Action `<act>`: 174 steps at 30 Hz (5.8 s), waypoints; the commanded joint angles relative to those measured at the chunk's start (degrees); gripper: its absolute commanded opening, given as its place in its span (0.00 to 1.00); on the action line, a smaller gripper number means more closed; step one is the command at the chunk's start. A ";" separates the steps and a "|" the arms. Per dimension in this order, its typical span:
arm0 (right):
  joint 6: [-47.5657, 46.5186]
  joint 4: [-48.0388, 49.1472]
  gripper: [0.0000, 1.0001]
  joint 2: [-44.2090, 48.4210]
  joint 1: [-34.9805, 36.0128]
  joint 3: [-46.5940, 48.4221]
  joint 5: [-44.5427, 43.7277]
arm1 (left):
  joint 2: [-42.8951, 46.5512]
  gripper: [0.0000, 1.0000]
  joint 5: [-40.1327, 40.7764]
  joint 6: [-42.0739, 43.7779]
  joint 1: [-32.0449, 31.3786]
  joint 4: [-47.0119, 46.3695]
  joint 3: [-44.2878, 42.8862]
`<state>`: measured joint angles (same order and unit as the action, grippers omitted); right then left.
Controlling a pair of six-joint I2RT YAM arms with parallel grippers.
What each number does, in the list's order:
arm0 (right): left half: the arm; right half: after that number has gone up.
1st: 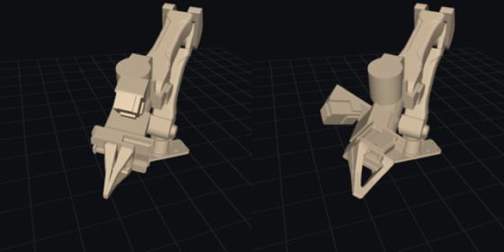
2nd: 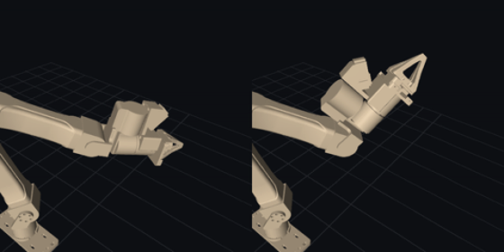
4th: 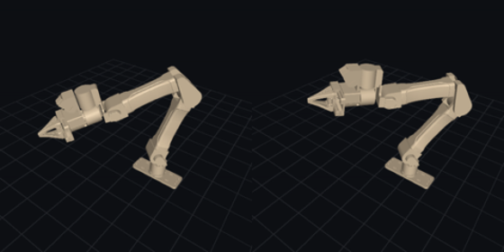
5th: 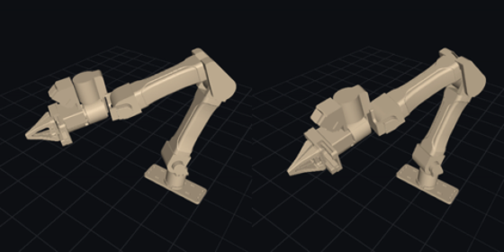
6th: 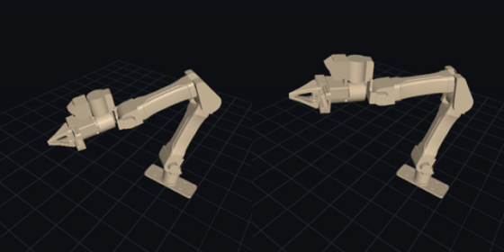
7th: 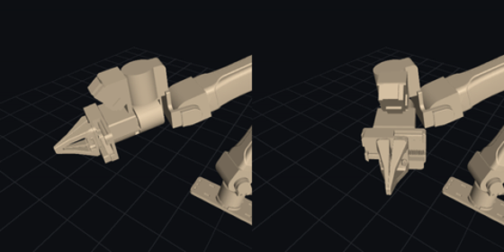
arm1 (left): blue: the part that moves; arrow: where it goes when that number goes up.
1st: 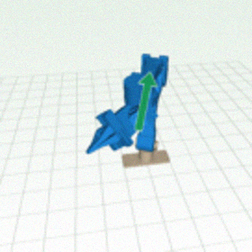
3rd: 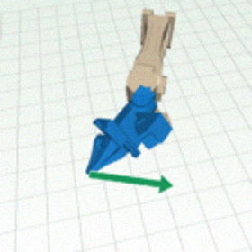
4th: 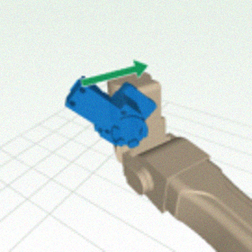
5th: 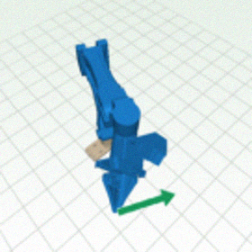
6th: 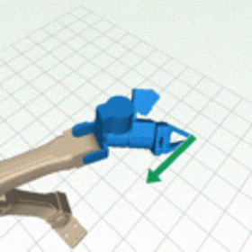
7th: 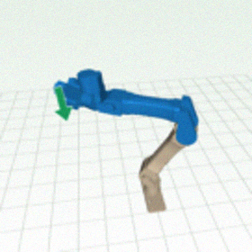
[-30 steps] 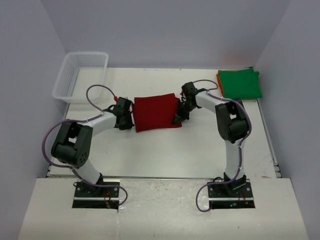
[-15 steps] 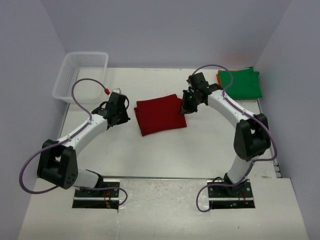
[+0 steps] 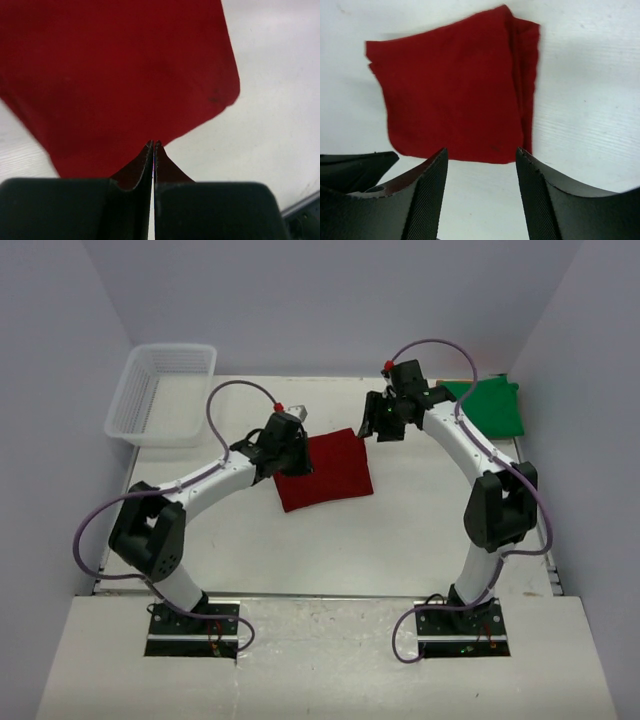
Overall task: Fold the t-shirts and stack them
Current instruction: Smooth out wrinkles on the folded tshirt
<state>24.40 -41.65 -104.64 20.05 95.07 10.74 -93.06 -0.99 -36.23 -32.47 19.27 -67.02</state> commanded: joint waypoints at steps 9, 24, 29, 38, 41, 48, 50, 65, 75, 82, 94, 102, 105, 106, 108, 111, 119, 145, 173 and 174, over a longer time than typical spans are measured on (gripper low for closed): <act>-5.42 1.66 0.64 -7.15 -7.04 0.38 10.61 | -17.32 0.00 -13.50 4.15 -3.21 -7.75 -11.72; -3.14 2.88 0.69 -9.79 -8.36 -0.93 15.44 | -23.23 0.00 -11.84 2.83 -3.74 -8.71 -2.96; -1.03 7.63 0.74 -7.60 -8.36 -7.43 20.10 | -19.72 0.00 -11.05 3.88 -3.83 -8.37 1.80; 0.99 12.97 0.74 -4.97 -8.19 -15.25 22.74 | -10.93 0.00 -8.76 7.49 -3.74 -4.59 6.20; 2.40 15.98 0.74 -3.91 -8.10 -19.65 24.85 | -10.57 0.00 -10.08 7.66 -3.74 -4.59 5.24; 3.02 20.28 0.77 -2.32 -5.90 -24.31 26.26 | -10.22 0.00 -13.59 7.49 -4.62 -3.45 -0.29; 3.63 21.51 0.78 -2.67 -5.90 -25.02 26.35 | -9.86 0.00 -15.08 7.31 -4.88 -2.84 -2.31; 5.04 20.12 0.85 -4.69 -5.90 -25.98 23.36 | -13.99 0.00 -20.18 5.21 -7.43 -6.34 -4.00; 7.76 21.43 0.85 -4.87 -5.90 -29.23 23.18 | -15.05 0.00 -20.89 2.57 -9.01 -10.91 0.31; 8.47 22.58 0.86 -5.31 -5.46 -29.77 23.62 | -15.58 0.00 -21.16 1.60 -10.86 -12.85 1.02; 7.85 21.00 0.86 -4.44 -4.58 -29.15 21.78 | -12.16 0.00 -17.57 1.68 -11.30 -11.20 2.60; 7.50 20.38 0.86 -3.99 -4.58 -29.15 20.55 | -0.22 0.00 -3.67 3.88 -11.30 -1.35 2.07; 7.59 20.29 0.86 -4.17 -4.58 -29.50 19.84 | 4.70 0.00 0.11 4.41 -11.30 2.34 1.99; 7.50 19.94 0.86 -4.26 -4.58 -29.50 19.76 | 5.68 0.00 2.20 4.59 -11.30 3.31 1.81; 7.59 19.50 0.86 -4.52 -4.67 -29.32 19.58 | 7.09 0.00 5.20 4.76 -11.30 5.85 0.50; 7.85 19.33 0.86 -4.78 -4.59 -29.33 19.32 | 7.19 0.00 11.44 4.15 -11.13 9.64 0.05; 7.77 18.62 0.86 -4.78 -4.59 -28.71 19.14 | 5.69 0.00 13.21 2.21 -8.58 10.27 1.81; 3.37 12.65 0.87 15.25 -6.87 -28.88 7.72 | 13.96 0.28 10.82 9.15 -20.87 -13.22 20.98; 2.32 17.92 0.88 18.95 -7.22 -33.54 15.01 | -9.47 0.74 61.92 46.66 -44.96 -5.09 8.19; 2.32 17.92 0.88 18.95 -7.22 -33.54 15.10 | -6.90 0.79 59.81 47.47 -45.14 -10.60 9.79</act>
<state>27.90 -25.87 -87.00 13.06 62.22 23.97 -109.06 60.88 4.67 -76.47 20.08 -61.30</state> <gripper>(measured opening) 0.877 0.752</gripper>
